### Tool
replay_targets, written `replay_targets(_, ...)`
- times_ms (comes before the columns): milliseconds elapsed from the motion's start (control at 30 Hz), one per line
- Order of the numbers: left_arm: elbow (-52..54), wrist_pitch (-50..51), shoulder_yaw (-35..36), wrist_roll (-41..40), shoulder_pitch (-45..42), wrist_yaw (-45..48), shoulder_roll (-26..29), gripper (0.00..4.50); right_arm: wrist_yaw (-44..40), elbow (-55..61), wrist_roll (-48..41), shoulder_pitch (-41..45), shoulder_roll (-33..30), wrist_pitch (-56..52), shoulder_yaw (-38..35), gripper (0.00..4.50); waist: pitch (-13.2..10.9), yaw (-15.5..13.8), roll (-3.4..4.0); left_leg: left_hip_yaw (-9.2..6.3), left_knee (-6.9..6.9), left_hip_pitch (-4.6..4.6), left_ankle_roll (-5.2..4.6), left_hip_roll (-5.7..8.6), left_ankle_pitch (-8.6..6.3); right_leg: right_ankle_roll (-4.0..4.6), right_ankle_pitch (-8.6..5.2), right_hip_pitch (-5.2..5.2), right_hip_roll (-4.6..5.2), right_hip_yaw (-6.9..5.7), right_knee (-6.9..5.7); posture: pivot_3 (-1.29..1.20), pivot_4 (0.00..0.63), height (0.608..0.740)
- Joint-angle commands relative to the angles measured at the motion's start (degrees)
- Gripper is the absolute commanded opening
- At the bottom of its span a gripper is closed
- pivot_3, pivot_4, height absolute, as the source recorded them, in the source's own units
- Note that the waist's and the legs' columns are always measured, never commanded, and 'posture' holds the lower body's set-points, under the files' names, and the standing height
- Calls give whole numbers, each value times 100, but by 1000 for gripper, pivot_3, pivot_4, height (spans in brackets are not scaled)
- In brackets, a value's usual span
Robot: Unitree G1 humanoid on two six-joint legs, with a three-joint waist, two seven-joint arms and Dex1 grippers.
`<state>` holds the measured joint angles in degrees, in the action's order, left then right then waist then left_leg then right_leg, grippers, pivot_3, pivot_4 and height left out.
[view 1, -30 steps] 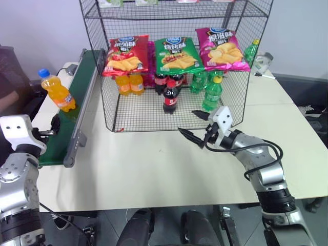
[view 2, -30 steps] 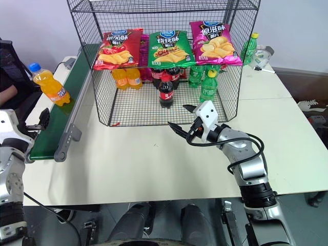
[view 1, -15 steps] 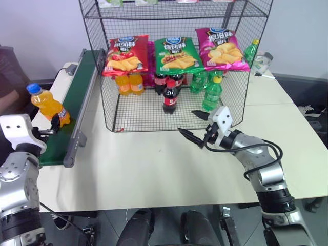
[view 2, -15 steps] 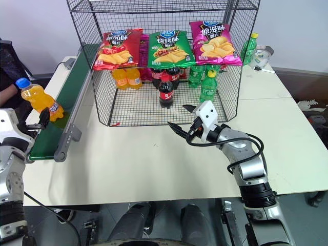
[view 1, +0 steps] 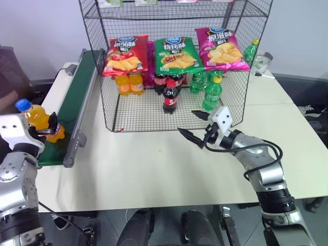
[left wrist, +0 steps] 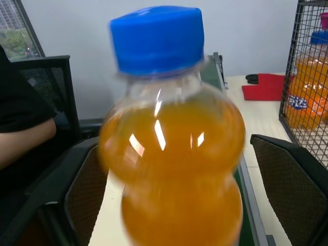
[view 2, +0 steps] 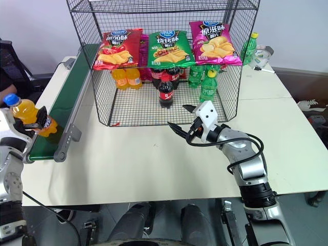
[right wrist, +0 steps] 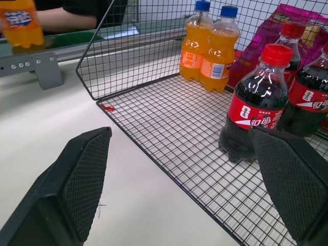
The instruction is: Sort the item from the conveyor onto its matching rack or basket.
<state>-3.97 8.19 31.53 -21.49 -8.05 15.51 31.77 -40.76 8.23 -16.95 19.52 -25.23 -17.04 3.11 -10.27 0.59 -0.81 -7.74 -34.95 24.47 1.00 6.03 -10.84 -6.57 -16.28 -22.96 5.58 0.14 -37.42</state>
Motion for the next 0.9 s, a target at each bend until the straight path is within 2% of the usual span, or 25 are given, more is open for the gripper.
replay_targets(33, 127, -51, 185, -55, -23, -36, 58, 2713, 7, 244, -18, 28, 27, 97, -25, 4500, 0, -1, 0, 0, 0, 0, 0, 0, 0, 0, 0, 0, 0, 0, 0, 0, 150, 740)
replay_targets(67, 133, -50, 183, -60, -17, -36, 59, 2519, 6, 240, -17, 32, 26, 99, -24, 4500, 0, -1, 0, 0, -1, 0, 0, 0, 0, 0, 0, 1, 0, 0, 0, 0, 150, 740)
replay_targets(267, 371, -119, 232, -156, -64, 48, 118, 2518, -9, 234, -24, 56, 11, 90, -33, 4500, 0, -3, 0, 0, 0, 0, 0, 0, 0, 0, 0, 1, 0, 0, -1, 0, 150, 740)
replay_targets(400, 881, 230, 253, -596, -329, 233, 283, 2518, -40, 238, -41, 56, -32, 84, -69, 4500, -1, -11, -6, -1, -2, 1, 0, 0, 0, 0, 0, 1, 0, -1, 0, 0, 150, 740)
replay_targets(600, 1715, 1052, -165, -1284, -719, 837, 571, 2518, -89, 245, -57, 83, -85, 79, -110, 4500, 0, -2, -7, -3, -6, 2, 0, 1, 0, 0, 0, 5, 0, -5, 0, 0, 150, 740)
replay_targets(733, 2186, 1598, -846, -1581, -901, 1149, 520, 2518, -83, 232, -52, 92, -99, 105, -141, 4500, 0, 9, -5, 0, -2, 1, 0, 1, 1, 0, 0, 22, 0, -2, -1, 0, 150, 740)
replay_targets(900, 1647, 1590, -1965, -587, -1290, 514, -120, 2518, -24, 276, -34, 15, -118, 133, -199, 4500, 0, 1, -5, 0, -3, 1, 1, 1, 2, 0, 0, 22, -3, -1, -4, 0, 150, 740)
